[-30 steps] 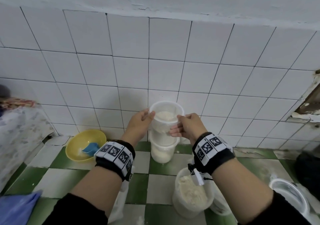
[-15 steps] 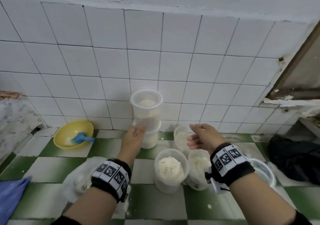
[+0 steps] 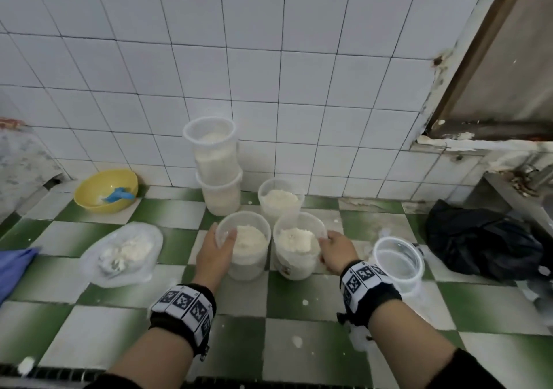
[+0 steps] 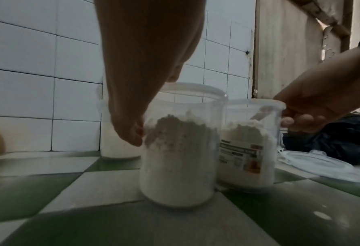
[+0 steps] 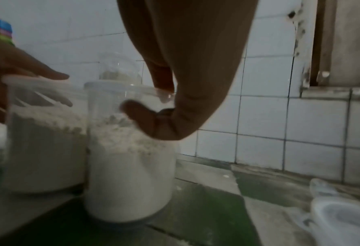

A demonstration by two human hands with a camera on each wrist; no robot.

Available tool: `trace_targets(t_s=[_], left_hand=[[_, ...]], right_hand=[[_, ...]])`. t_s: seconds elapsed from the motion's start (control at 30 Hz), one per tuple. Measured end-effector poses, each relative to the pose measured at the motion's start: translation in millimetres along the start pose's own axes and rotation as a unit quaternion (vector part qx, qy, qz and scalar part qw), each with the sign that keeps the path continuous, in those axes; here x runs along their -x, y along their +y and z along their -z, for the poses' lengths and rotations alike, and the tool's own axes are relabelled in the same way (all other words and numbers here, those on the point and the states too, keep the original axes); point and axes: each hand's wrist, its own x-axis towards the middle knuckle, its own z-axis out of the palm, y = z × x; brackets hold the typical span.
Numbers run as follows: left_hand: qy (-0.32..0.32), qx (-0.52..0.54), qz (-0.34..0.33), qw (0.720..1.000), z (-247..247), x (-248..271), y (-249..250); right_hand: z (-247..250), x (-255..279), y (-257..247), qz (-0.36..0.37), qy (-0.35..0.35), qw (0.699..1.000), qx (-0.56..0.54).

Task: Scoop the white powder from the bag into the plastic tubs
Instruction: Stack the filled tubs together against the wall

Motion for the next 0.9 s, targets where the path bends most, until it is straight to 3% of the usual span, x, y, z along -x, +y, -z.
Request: trace_targets(t_s=[0.13, 0.27, 0.33, 0.47, 0.6, 0.73, 0.8, 0.9], left_hand=[[0.138, -0.104, -0.055, 0.983, -20, 41, 7], [0.181, -0.103, -0.16, 0.965, -49, 85, 18], [0.162, -0.068, -0.178, 0.968, -65, 99, 15], [0.022, 0.05, -0.081, 0.995, -98, 121, 10], [-0.101, 0.077, -0.038, 0.991, -126, 132, 1], [-0.111, 0.139, -0.015, 0.984, -138, 134, -8], [-0.109, 0.159, -0.002, 0.981, -141, 133, -9], [-0.118, 0.181, 0.009, 0.976, -143, 131, -10]], right_hand=[[17, 8, 13, 0.027, -0.019, 0.999, -0.016], [41, 27, 43, 0.05, -0.068, 0.996, -0.025], [50, 35, 61, 0.058, -0.081, 0.994, -0.035], [65, 45, 93, 0.054, -0.102, 0.991, -0.075], [80, 54, 110, 0.074, -0.145, 0.982, -0.1], [92, 55, 122, 0.062, -0.157, 0.974, -0.153], [101, 48, 140, 0.029, -0.112, 0.982, -0.15], [116, 37, 182, -0.018, 0.023, 0.998, -0.047]])
